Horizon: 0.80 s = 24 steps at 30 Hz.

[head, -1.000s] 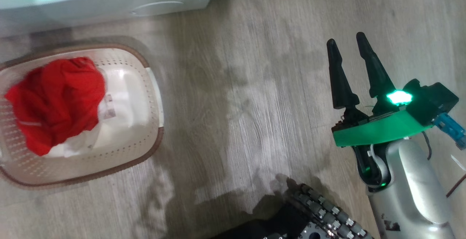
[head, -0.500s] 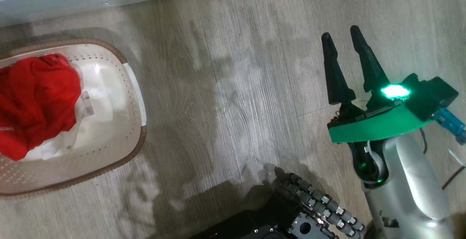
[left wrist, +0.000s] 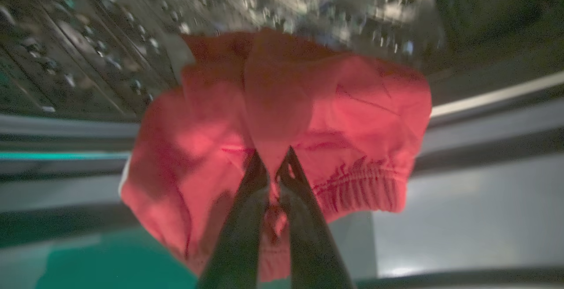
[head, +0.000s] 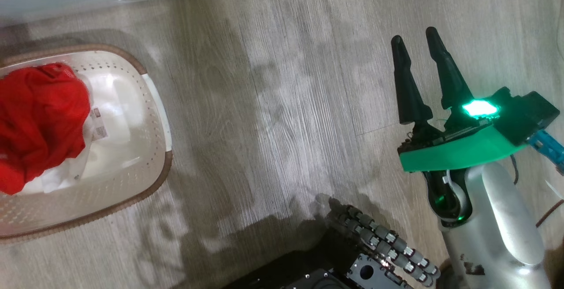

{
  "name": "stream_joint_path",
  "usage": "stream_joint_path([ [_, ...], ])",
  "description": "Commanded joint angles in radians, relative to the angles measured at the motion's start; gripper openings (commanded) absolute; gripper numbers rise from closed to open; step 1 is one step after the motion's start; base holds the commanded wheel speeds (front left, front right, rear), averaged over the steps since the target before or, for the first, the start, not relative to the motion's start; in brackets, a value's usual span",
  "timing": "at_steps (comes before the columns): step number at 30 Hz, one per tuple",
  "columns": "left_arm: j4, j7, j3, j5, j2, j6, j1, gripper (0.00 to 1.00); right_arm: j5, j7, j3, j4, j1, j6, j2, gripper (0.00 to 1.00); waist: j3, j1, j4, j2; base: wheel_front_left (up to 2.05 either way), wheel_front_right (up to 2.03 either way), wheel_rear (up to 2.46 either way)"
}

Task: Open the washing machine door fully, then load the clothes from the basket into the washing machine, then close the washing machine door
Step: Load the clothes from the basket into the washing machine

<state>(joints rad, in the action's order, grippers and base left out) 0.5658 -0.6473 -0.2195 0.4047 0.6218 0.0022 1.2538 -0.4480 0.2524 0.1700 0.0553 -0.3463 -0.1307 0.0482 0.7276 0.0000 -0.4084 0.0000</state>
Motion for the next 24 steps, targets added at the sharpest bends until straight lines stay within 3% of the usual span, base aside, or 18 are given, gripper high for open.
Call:
stream_joint_path([
  [1,-0.042,0.038,0.043,0.007,0.032,0.021,0.039,0.00,-0.009,0.009,0.019,-0.033,0.009,0.000,0.002,1.00,0.006,0.0000,-0.003,0.0000,0.00,0.00,0.00],
  [8,-0.053,0.270,0.119,0.021,0.014,0.075,0.076,0.00,-0.025,0.009,0.032,-0.055,0.004,0.000,0.002,1.00,0.056,0.0000,-0.042,0.0000,0.00,0.00,0.00],
  [18,-0.002,0.607,0.166,-0.002,0.044,0.058,0.133,0.00,-0.060,0.009,0.056,-0.085,0.002,0.000,0.002,1.00,0.140,0.0000,-0.097,0.0000,0.00,0.00,0.00],
  [24,0.067,0.664,0.168,-0.003,0.051,0.048,0.156,0.00,-0.069,0.009,0.068,-0.091,-0.006,0.000,0.002,1.00,0.155,0.0000,-0.110,0.0000,0.00,0.00,0.00],
])
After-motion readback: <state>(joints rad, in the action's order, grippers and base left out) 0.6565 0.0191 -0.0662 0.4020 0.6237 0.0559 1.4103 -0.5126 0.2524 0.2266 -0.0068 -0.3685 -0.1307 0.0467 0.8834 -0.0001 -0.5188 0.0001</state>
